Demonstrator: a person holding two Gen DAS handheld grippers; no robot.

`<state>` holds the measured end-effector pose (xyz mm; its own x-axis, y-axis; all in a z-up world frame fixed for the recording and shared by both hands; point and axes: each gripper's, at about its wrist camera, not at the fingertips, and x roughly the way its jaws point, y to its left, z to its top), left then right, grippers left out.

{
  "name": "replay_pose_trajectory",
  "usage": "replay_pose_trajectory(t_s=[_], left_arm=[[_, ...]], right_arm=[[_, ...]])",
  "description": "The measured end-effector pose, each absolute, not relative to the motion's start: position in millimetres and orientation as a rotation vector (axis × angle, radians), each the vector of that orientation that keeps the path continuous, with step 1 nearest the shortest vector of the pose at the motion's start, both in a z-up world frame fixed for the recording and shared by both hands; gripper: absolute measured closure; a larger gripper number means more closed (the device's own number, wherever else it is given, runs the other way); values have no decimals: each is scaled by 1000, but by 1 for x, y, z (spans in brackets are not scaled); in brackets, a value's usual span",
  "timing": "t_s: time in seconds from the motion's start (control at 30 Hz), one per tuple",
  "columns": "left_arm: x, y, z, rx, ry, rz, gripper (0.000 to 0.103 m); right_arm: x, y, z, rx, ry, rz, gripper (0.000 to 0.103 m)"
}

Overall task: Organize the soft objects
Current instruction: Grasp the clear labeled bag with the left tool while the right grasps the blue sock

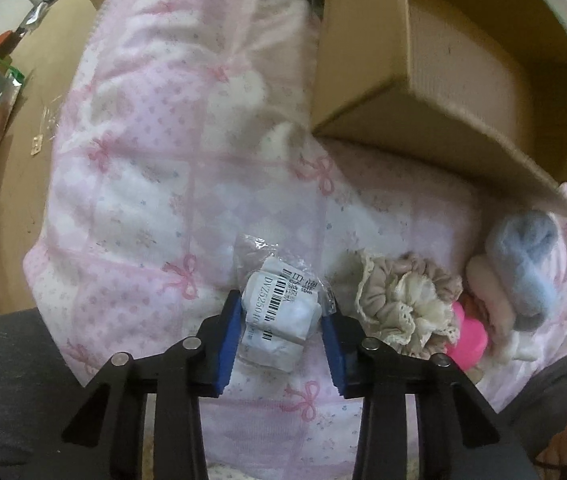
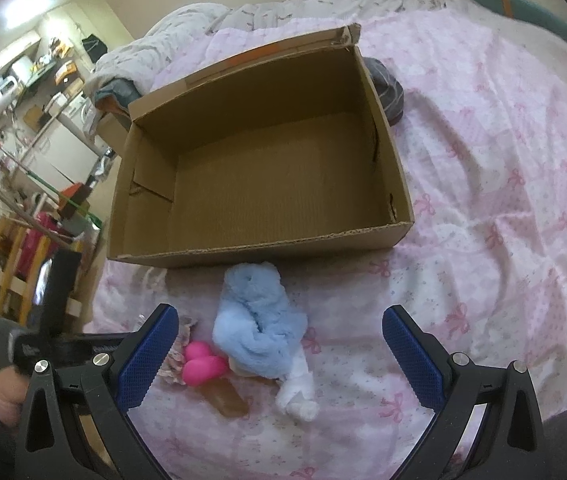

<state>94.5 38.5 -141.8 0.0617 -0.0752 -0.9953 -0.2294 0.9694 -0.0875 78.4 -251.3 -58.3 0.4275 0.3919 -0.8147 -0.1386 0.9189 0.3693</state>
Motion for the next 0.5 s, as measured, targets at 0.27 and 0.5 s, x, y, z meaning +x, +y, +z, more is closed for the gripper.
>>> replay_pose_trajectory(t_s=[0.27, 0.5], left_arm=[[91, 51, -102, -252, 1391, 152, 70], [84, 40, -104, -228, 1377, 129, 70]], right_arm=[[90, -221, -81, 196, 1195, 434, 13], [87, -179, -104, -23, 1233, 449, 13]])
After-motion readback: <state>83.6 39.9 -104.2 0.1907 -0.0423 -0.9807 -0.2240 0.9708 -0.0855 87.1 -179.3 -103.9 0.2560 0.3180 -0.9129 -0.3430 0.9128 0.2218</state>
